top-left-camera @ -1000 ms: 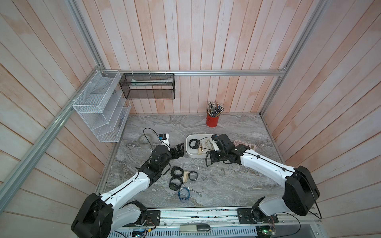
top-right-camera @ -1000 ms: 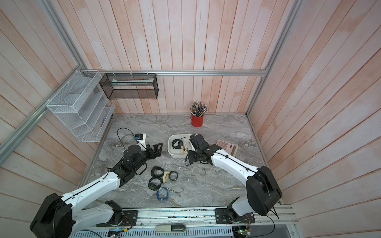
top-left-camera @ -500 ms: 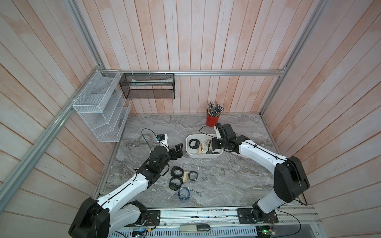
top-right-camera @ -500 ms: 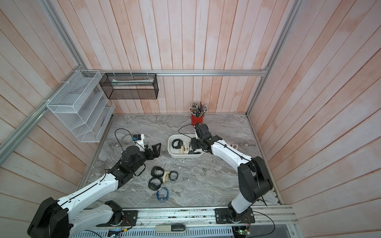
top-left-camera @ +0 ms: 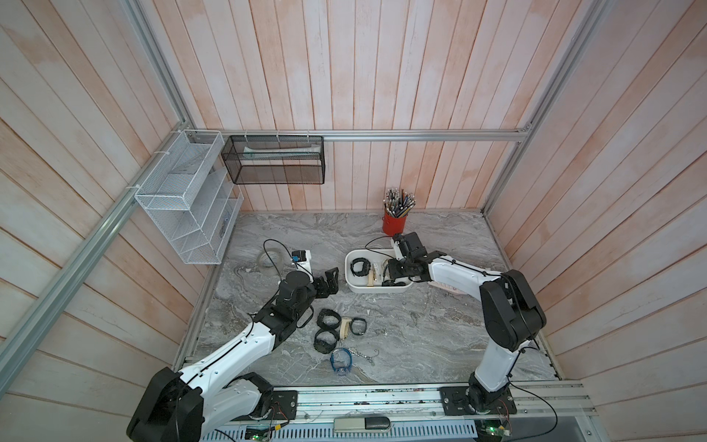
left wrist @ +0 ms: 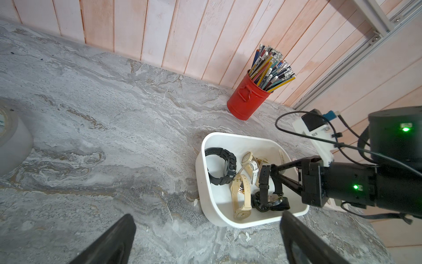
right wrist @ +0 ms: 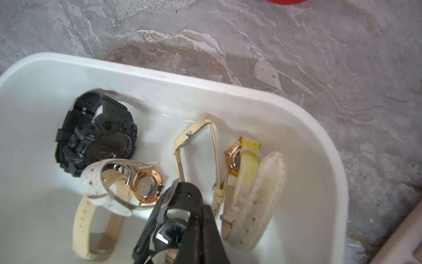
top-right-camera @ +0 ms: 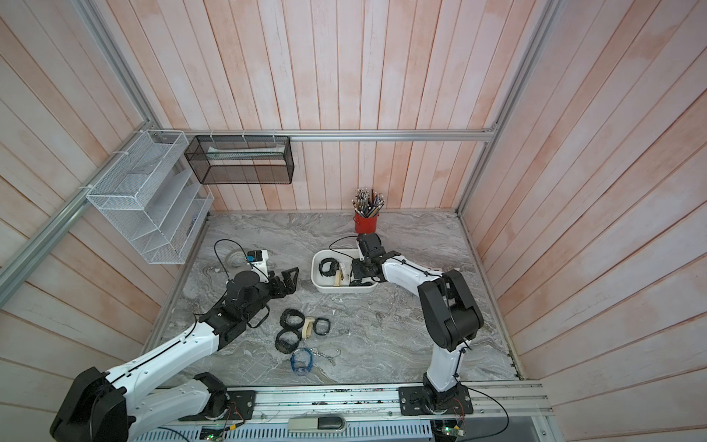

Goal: Put the watch into the storage box
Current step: Place the watch in the storage box.

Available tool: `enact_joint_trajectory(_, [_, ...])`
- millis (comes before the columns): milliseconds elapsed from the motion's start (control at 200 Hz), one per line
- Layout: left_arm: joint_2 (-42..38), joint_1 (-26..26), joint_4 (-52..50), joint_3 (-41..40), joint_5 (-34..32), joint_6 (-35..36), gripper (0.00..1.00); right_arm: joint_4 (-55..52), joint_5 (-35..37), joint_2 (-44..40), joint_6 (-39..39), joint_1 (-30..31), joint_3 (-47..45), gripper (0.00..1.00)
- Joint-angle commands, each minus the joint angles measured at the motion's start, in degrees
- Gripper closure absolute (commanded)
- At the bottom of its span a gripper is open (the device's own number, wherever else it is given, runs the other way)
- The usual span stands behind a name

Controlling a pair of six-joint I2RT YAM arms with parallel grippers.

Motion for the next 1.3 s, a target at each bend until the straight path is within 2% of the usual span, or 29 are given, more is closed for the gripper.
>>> enact_joint_trajectory(0, [0.23, 0.46, -0.82, 0.42, -0.12, 0.48, 0.0, 2.31, -0.81, 0.84, -0.34, -0.41, 1.16, 1.0])
enact_joint_trajectory(65, [0.31, 0.44, -1.01, 0.55, -0.12, 0.55, 0.0, 2.21, -1.06, 0.95, -0.15, -0.41, 1.25, 1.0])
enact_joint_trajectory(180, [0.41, 0.45, -1.12, 0.79, -0.2, 0.53, 0.0, 2.93, -2.67, -0.7, 0.32, -0.62, 1.21, 0.76])
enact_joint_trajectory(230, [0.41, 0.45, -1.28, 0.91, -0.2, 0.62, 0.0, 3.22, -3.43, -1.98, 0.53, -0.83, 1.03, 0.69])
enact_joint_trajectory(460, [0.98, 0.45, -1.1, 1.5, -0.45, 0.65, 0.0, 3.26, -5.28, -8.37, 0.81, -1.62, 1.18, 0.47])
enact_joint_trajectory(565, [0.99, 0.52, -0.77, 1.66, -0.21, 0.72, 0.0, 4.47, -5.39, -11.97, 1.49, -2.07, 0.39, 0.4])
enact_joint_trajectory(805, [1.87, 0.45, -1.0, 2.06, 0.66, 0.64, 0.0, 19.05, -6.37, -21.5, 3.77, -2.61, -11.96, 0.22])
enact_joint_trajectory(1115, [1.43, 0.51, -3.67, 2.35, 2.35, -0.11, 0.01, 20.16, -4.11, -23.5, 4.39, -2.74, -13.8, 0.19])
enact_joint_trajectory(1290, [0.78, 0.52, -11.93, 3.89, 3.84, -0.5, 0.08, 20.48, -3.58, -22.98, 5.38, -2.69, -14.5, 0.18])
